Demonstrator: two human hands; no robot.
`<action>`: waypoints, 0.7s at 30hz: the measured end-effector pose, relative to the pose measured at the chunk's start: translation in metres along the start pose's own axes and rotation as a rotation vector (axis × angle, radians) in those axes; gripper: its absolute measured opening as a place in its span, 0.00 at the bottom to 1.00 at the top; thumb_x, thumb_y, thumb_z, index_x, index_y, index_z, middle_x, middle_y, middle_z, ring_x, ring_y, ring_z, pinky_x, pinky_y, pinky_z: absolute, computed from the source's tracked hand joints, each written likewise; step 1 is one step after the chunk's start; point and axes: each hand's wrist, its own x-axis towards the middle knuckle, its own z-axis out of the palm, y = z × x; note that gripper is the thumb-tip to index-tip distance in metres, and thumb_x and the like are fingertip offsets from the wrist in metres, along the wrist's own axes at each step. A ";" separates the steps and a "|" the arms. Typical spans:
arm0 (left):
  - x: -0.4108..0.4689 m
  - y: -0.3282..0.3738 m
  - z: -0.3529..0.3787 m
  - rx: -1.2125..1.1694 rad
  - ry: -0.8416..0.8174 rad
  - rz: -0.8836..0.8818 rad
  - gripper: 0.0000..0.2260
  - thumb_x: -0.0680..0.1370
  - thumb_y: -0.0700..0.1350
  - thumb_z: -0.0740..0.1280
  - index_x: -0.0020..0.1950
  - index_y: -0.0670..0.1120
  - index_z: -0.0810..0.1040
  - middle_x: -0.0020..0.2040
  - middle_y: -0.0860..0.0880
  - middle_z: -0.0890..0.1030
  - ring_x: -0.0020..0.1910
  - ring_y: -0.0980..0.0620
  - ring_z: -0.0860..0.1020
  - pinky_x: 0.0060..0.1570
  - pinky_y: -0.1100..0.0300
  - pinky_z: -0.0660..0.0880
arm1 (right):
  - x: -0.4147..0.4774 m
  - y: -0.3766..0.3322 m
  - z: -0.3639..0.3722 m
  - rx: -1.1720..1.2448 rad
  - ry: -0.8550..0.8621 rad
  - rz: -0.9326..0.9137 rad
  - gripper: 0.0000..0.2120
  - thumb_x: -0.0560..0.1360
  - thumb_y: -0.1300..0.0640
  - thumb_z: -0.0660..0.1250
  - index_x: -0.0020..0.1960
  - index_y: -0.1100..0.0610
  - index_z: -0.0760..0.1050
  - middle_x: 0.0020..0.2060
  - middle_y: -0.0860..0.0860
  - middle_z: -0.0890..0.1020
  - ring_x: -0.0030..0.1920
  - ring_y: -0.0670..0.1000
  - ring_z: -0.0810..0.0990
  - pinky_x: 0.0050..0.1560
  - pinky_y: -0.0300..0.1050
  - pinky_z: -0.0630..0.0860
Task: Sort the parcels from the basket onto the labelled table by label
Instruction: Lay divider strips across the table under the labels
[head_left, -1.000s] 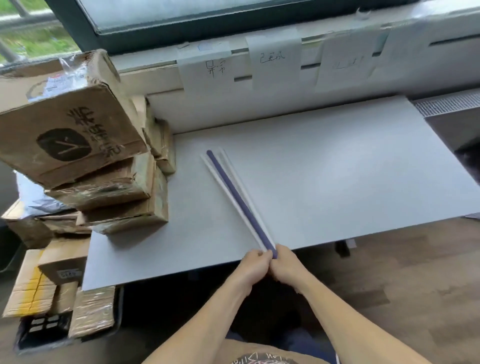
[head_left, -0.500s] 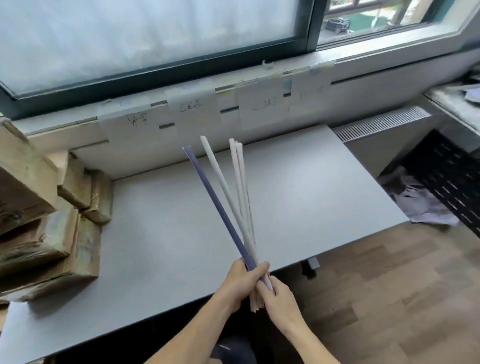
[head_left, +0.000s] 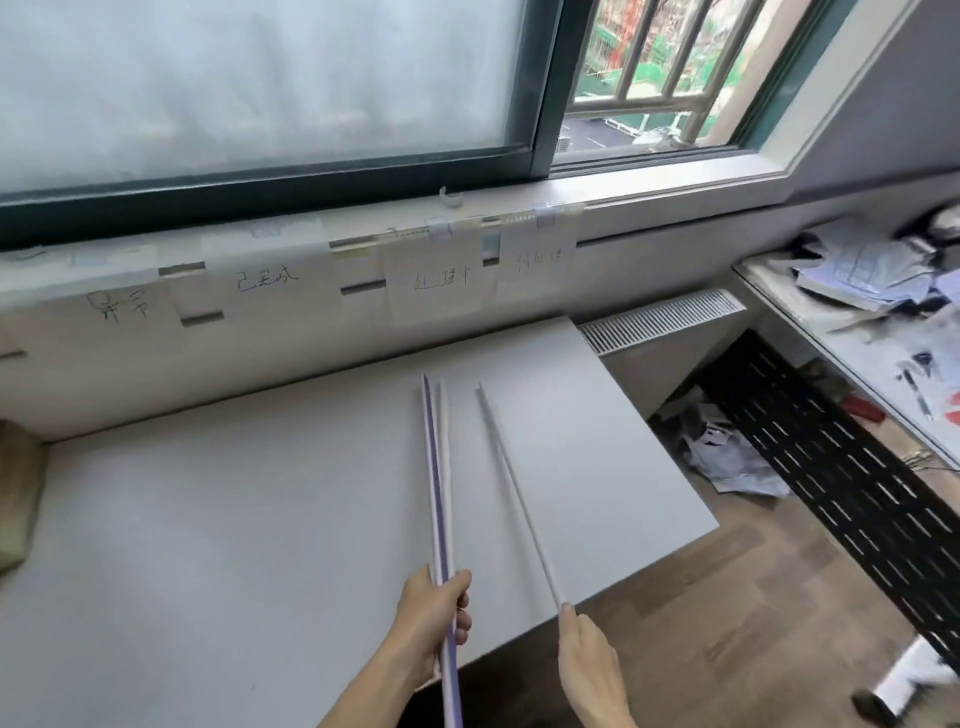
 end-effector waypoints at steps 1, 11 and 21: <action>0.002 0.004 0.005 -0.012 0.004 -0.004 0.09 0.82 0.41 0.68 0.58 0.37 0.72 0.40 0.40 0.75 0.29 0.49 0.72 0.27 0.59 0.71 | 0.010 -0.003 -0.006 0.022 0.011 -0.005 0.23 0.85 0.40 0.47 0.50 0.54 0.75 0.51 0.53 0.79 0.60 0.58 0.77 0.56 0.49 0.66; 0.014 0.045 0.075 -0.244 0.165 0.041 0.06 0.81 0.37 0.66 0.56 0.34 0.73 0.39 0.40 0.76 0.28 0.48 0.74 0.27 0.58 0.71 | 0.127 -0.036 -0.055 -0.029 -0.153 -0.128 0.26 0.87 0.44 0.45 0.47 0.57 0.75 0.44 0.52 0.79 0.48 0.52 0.77 0.54 0.50 0.72; -0.001 0.058 0.125 -0.309 0.308 0.059 0.08 0.81 0.34 0.62 0.58 0.32 0.76 0.50 0.36 0.83 0.41 0.42 0.86 0.36 0.54 0.82 | 0.189 -0.060 -0.093 0.011 -0.379 -0.200 0.11 0.85 0.51 0.53 0.47 0.55 0.64 0.40 0.55 0.75 0.35 0.54 0.74 0.33 0.46 0.71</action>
